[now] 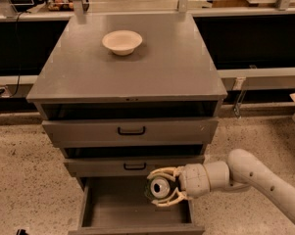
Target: Pick green can from bottom drawer and place on counter
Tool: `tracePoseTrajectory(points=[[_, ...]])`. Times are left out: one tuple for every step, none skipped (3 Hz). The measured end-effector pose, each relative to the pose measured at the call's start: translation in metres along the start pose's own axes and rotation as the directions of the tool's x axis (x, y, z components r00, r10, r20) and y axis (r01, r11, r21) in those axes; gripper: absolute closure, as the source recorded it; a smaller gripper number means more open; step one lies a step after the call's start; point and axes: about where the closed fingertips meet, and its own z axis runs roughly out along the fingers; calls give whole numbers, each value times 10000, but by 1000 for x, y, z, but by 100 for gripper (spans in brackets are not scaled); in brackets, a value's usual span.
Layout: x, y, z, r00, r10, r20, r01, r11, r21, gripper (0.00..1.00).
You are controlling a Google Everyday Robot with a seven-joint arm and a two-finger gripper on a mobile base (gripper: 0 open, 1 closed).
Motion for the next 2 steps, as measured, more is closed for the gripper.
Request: tracePoseTrajectory(points=[[-65, -14, 0, 9989, -91, -464, 99, 9998, 184, 100], [-149, -42, -4, 9920, 42, -1265, 7, 9992, 392, 100]])
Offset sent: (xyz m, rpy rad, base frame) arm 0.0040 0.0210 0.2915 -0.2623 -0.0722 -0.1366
